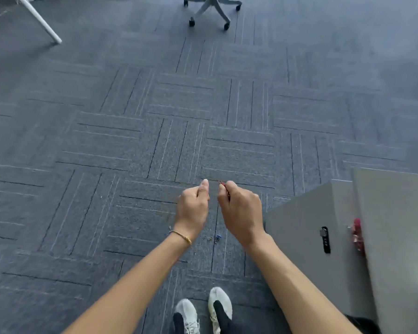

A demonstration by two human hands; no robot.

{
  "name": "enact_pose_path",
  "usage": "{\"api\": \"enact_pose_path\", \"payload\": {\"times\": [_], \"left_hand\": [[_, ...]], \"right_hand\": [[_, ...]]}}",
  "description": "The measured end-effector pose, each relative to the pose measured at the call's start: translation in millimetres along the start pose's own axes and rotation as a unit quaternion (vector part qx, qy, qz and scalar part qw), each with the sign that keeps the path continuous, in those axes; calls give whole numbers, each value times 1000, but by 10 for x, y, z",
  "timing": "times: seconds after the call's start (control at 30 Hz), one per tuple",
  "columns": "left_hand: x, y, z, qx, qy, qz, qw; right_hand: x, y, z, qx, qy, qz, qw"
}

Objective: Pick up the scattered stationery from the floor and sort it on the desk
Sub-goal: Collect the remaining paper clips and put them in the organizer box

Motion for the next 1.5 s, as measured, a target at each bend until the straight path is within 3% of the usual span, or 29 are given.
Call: {"api": "enact_pose_path", "payload": {"times": [0.17, 0.37, 0.63, 1.03, 1.27, 1.5], "left_hand": [[-772, -639, 233, 40, 82, 56, 994], [-1343, -1239, 636, 124, 62, 114, 984], [-2075, -1858, 1282, 207, 136, 220, 944], [-2584, -3171, 2533, 279, 293, 409, 818], [-2553, -4140, 3284, 303, 346, 514, 724], [-2258, -5151, 4083, 388, 352, 544, 656]], "right_hand": [[244, -507, -902, -35, -7, 38, 999], [354, -1079, -1642, -91, 22, 100, 991], [187, -1849, -2604, -191, 4, 166, 968], [-217, -3621, -3648, -318, -81, 273, 904], [-496, -4869, -3967, -368, -88, 320, 869], [-700, -6241, -4051, -433, -123, 413, 791]]}}
Point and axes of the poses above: each hand's wrist, its own y-axis towards the middle knuckle, its own z-axis out of the palm, x = y × z, the point moved 4 cm from there along y, towards the middle knuckle, and after that the axes turned 10 degrees about x, right-handed, at the moved point
